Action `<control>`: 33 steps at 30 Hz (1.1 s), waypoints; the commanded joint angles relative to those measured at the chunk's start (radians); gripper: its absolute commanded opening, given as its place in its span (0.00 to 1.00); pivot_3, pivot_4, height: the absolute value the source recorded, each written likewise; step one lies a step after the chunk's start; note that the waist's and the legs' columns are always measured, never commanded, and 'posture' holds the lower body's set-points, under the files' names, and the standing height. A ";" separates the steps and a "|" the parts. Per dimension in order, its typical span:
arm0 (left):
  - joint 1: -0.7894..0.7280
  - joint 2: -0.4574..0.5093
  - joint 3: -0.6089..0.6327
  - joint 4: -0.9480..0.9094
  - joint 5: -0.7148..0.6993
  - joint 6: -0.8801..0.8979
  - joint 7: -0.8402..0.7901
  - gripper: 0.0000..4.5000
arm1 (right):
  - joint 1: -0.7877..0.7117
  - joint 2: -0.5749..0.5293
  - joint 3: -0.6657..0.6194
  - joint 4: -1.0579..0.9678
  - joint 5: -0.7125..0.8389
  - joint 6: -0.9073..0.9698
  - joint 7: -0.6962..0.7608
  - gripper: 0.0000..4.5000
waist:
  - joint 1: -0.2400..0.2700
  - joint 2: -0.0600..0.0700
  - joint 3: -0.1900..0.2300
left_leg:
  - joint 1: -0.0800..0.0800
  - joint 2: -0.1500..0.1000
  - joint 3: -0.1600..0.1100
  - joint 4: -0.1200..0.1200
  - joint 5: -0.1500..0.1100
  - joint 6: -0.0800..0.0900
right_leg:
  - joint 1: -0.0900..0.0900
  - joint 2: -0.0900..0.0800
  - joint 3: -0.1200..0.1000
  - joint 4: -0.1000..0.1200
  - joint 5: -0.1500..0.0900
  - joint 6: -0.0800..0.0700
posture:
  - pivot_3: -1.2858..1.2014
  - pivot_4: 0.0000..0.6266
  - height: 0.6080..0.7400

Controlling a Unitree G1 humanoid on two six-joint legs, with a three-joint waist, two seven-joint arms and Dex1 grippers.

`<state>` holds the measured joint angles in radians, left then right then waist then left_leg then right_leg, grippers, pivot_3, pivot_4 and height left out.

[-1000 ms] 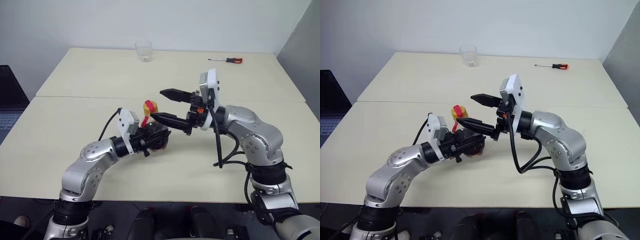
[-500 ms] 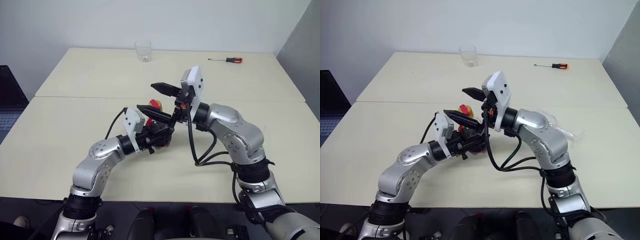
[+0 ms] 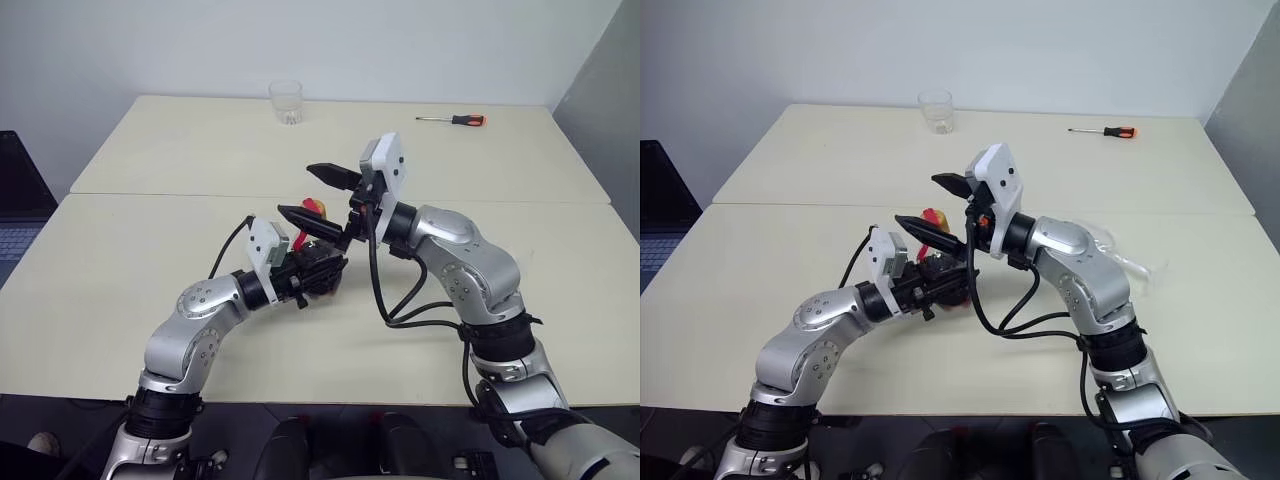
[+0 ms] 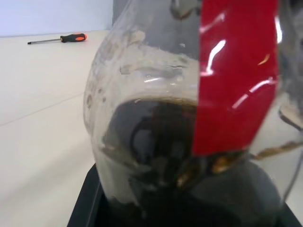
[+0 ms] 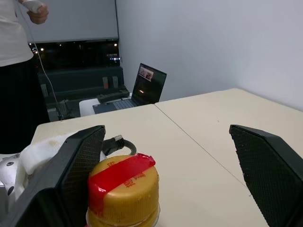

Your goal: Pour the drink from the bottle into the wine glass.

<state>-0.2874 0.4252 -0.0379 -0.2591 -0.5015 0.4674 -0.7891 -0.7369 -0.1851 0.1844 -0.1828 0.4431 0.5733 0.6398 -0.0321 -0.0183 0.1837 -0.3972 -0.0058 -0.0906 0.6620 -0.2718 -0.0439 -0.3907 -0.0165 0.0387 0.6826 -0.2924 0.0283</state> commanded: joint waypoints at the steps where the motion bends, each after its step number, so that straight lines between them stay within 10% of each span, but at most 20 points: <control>1: -0.014 0.012 0.027 -0.026 -0.017 -0.026 -0.017 0.43 | -0.014 -0.028 -0.026 -0.012 -0.009 -0.019 0.014 1.00 | 0.000 0.000 0.000 | 0.000 0.000 0.000 0.000 0.000 0.000 | 0.000 0.000 0.000 0.000 0.000 0.000 | 0.52 0.24 1.00; 33: -0.035 0.059 0.046 0.000 -0.024 -0.032 -0.033 0.43 | 0.051 -0.158 -0.075 -0.059 0.039 -0.007 0.089 1.00 | 0.000 0.000 0.000 | 0.000 0.000 0.000 0.000 0.000 0.000 | 0.000 0.000 0.000 0.000 0.000 0.000 | 0.52 0.24 1.00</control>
<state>-0.2932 0.4770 -0.0210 -0.2214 -0.5032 0.4679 -0.8004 -0.6796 -0.3365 0.1389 -0.2102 0.4661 0.5688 0.7221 -0.0316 -0.0183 0.1837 -0.3975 -0.0059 -0.0902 0.6621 -0.2719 -0.0437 -0.3906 -0.0166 0.0390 0.6824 -0.2924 0.0283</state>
